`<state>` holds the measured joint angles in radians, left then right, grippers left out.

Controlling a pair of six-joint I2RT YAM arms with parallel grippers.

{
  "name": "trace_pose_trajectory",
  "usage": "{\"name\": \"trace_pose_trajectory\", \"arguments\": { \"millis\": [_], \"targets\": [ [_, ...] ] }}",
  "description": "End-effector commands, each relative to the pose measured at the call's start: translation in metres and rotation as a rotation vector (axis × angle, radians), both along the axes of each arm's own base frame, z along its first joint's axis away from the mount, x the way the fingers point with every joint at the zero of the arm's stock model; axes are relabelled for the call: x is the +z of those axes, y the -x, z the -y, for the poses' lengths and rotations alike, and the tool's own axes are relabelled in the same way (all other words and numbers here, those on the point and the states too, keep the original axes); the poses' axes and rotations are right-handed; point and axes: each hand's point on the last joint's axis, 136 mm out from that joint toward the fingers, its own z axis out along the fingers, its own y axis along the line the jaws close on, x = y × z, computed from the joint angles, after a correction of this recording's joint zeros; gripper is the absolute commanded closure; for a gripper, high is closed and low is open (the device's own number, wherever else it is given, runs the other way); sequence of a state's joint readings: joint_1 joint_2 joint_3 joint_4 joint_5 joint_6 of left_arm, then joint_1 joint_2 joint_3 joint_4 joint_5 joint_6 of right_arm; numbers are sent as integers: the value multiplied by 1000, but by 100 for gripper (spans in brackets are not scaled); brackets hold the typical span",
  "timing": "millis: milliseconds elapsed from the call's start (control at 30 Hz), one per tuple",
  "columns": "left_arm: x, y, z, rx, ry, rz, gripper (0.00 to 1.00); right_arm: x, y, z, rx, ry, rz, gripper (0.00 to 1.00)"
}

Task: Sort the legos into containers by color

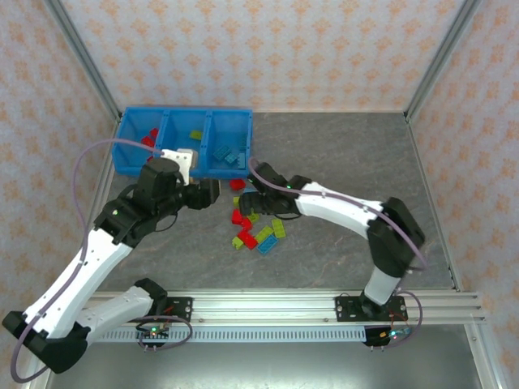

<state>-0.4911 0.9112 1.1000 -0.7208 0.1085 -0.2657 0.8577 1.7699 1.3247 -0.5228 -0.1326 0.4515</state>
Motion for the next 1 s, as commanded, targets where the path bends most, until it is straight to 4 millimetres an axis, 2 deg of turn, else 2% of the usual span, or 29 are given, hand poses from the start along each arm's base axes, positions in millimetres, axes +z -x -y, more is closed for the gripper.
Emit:
{"name": "trace_pose_trajectory", "arguments": {
  "millis": [0,133,267,467,700,867,967],
  "targets": [
    [-25,20,-19,-61,-183,-22,19,-10,-19,-7,-58,99,16,7],
    [-27,24,-29,-40,-216,-7,11,-31,-38,-16,-84,232,23,7],
    [-25,26,-38,-10,-241,21,5,-44,-43,-31,-75,274,13,6],
    [-26,31,-58,73,-282,36,4,-56,-45,-40,-92,298,9,13],
    [-21,34,-66,109,-279,70,4,-68,-52,-46,-110,312,6,21],
    [-24,34,-67,111,-286,64,4,-61,-56,-48,-112,308,25,36],
    [-24,35,-68,112,-290,64,4,-37,-55,-51,-104,270,62,40]
  ]
}}
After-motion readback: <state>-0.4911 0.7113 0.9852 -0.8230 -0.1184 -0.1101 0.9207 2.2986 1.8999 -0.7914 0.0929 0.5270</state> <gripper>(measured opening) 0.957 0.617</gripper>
